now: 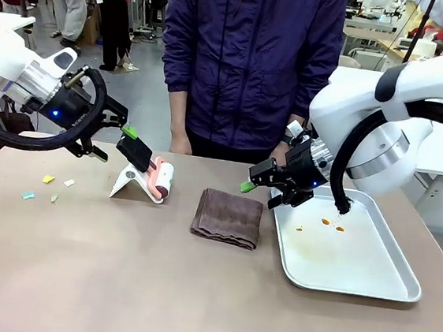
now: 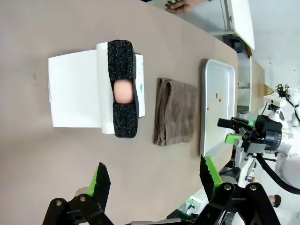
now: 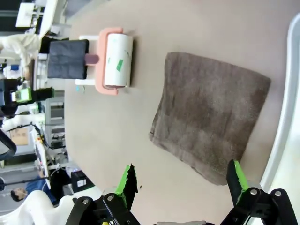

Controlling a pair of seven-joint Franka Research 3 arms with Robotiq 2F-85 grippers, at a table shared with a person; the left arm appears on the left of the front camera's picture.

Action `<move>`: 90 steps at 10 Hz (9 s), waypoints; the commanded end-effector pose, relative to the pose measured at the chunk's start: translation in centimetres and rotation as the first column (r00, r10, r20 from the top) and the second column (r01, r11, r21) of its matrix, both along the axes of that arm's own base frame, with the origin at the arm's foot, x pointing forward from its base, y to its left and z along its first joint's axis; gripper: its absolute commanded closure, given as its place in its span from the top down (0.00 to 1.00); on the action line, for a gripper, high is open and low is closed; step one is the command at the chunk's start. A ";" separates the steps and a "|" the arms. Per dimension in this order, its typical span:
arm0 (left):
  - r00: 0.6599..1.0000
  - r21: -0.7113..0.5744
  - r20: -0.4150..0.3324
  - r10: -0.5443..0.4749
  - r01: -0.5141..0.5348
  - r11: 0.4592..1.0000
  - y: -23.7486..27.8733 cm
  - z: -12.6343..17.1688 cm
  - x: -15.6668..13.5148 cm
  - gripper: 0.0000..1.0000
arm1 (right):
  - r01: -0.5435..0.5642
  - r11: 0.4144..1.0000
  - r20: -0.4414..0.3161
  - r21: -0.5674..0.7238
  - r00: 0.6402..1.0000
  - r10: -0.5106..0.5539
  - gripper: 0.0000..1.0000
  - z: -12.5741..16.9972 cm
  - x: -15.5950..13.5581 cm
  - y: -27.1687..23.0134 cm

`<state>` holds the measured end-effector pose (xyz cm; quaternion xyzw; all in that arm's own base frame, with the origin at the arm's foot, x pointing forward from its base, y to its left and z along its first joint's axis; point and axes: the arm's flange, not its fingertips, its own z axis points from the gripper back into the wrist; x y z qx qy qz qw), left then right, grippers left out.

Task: Clean the surface of the table.
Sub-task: Hold the Lint Roller with your left hand and the towel with your right hand, then if a person points to the right, clean the right side of the table with your right hand, and if they point to the left, clean the left side with your left hand.

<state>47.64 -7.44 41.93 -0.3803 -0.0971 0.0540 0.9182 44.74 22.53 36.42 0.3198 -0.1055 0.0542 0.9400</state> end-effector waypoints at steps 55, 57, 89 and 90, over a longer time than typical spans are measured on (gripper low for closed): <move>0.961 -0.404 0.183 -0.206 0.265 0.876 7.8 2.5 1.6 0.00 | -0.054 0.858 0.040 0.511 0.998 0.039 0.00 -0.8 2.7 -2.8; 0.967 -0.465 0.175 -0.184 0.246 0.850 11.5 2.3 0.1 0.00 | -0.164 0.722 0.158 0.672 0.984 0.076 0.00 -0.3 0.3 -6.6; 0.964 -0.574 0.252 -0.086 0.220 0.789 37.4 -5.6 -11.1 0.00 | -0.002 0.563 0.135 0.826 0.972 -0.194 0.00 0.6 -11.9 -33.4; 0.964 -0.574 0.252 -0.086 0.220 0.789 37.4 -5.6 -11.1 0.00 | -0.002 0.563 0.135 0.826 0.972 -0.194 0.00 0.6 -11.9 -33.4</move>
